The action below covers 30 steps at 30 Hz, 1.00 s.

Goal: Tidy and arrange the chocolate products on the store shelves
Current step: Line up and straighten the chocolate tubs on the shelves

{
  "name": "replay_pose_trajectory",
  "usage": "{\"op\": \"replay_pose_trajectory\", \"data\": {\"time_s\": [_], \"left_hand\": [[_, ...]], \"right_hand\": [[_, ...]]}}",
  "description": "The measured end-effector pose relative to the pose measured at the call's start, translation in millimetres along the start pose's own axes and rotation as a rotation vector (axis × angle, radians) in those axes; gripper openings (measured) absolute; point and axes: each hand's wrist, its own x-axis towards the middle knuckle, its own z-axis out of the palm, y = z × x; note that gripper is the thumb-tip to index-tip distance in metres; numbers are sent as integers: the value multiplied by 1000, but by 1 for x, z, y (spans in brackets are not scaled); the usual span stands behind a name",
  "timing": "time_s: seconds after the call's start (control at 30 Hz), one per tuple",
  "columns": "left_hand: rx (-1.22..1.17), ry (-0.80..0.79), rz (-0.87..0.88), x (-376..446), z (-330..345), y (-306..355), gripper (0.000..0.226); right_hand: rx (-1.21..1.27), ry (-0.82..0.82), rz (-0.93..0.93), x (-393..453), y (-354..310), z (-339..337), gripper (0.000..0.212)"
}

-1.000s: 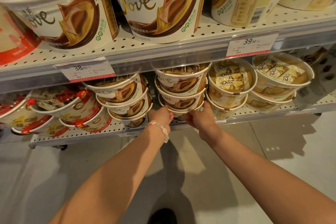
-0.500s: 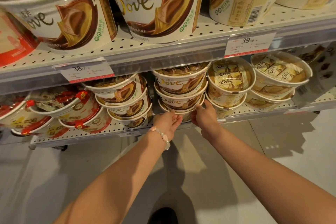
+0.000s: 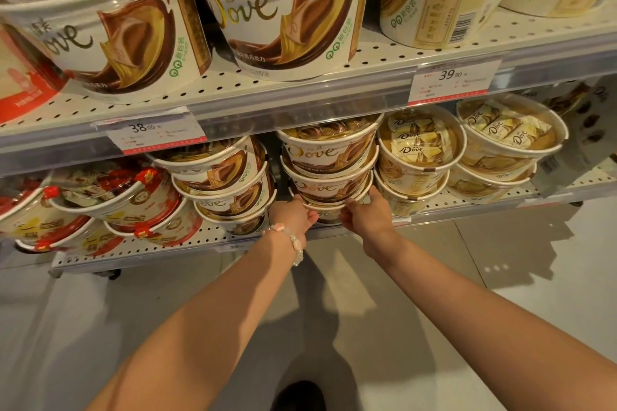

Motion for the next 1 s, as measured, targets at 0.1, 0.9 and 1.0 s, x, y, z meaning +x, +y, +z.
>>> {"op": "replay_pose_trajectory", "data": {"time_s": [0.1, 0.9, 1.0], "left_hand": [[-30, -58, -23, -3, -3, -3, 30], [164, -137, 26, 3, -30, 0, 12], [133, -110, 38, 2, -26, 2, 7]], "right_hand": [[-22, 1, -9, 3, 0, -2, 14], [34, -194, 190, 7, -23, -36, 18], [9, -145, 139, 6, -21, -30, 23]]}}
